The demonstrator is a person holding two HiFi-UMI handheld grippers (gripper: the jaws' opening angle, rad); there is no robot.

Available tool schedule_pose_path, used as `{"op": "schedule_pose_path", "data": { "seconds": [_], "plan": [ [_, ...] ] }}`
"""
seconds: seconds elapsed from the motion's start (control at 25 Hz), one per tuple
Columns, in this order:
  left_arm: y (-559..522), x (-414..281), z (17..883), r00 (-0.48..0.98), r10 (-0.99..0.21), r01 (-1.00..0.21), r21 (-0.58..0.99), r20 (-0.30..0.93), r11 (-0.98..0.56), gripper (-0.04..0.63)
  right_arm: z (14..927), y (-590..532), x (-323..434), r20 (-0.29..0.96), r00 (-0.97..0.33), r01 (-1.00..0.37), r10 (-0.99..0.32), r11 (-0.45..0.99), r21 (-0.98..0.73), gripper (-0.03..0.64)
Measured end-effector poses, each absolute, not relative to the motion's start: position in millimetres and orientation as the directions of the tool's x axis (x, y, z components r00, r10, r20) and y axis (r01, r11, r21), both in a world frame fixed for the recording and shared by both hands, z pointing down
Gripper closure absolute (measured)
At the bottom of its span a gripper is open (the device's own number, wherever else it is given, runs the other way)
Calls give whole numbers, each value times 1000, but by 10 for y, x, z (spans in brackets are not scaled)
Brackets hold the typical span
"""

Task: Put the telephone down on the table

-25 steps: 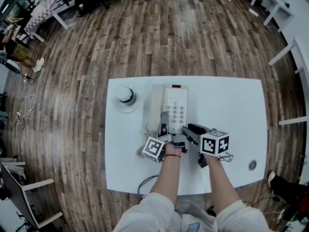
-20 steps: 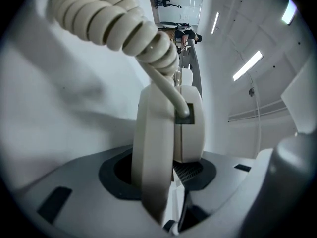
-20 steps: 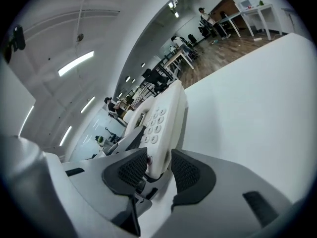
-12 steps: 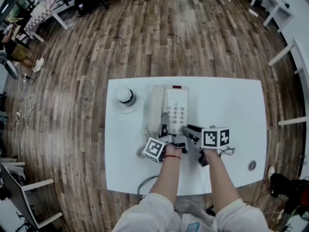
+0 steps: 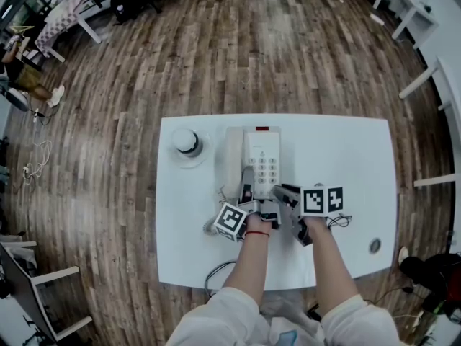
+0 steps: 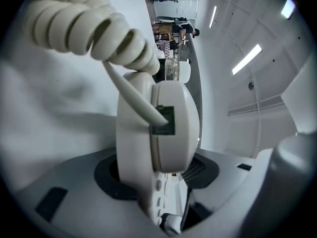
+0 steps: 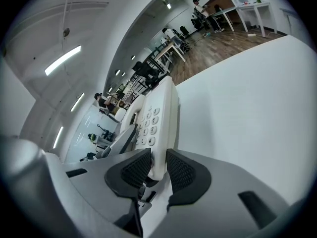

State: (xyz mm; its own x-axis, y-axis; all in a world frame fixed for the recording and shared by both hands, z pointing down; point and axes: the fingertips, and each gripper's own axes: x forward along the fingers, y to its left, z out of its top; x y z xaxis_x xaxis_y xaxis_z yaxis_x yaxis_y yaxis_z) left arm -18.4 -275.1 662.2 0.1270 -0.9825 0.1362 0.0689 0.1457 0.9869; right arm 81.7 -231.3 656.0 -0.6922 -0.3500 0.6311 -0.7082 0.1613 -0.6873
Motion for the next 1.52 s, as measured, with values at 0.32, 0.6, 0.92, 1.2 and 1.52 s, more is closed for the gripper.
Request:
{"op": "schedule_pose_path", "data": {
  "seconds": [0.32, 0.6, 0.92, 1.2, 1.52],
  "plan": [
    [-2736, -110, 6630, 203, -969, 24, 988, 144, 152, 350, 6586, -2331, 871, 636, -689, -710, -348, 146, -689, 503],
    [-2676, 35, 6606, 326, -935, -24, 990, 140, 140, 319, 6631, -2332, 929, 642, -686, -712, -343, 133, -690, 506],
    [-2643, 173, 6554, 471, -876, -20, 994, 101, 104, 295, 6657, -2376, 963, 641, -692, -706, -331, 127, -697, 508],
    [-2512, 360, 6556, 632, -766, -75, 993, 118, 91, 287, 6653, -2403, 977, 640, -699, -700, -318, 123, -703, 511],
    [-2358, 455, 6549, 702, -704, -47, 994, 105, 101, 288, 6671, -2401, 979, 641, -701, -698, -311, 117, -707, 514]
  ]
}}
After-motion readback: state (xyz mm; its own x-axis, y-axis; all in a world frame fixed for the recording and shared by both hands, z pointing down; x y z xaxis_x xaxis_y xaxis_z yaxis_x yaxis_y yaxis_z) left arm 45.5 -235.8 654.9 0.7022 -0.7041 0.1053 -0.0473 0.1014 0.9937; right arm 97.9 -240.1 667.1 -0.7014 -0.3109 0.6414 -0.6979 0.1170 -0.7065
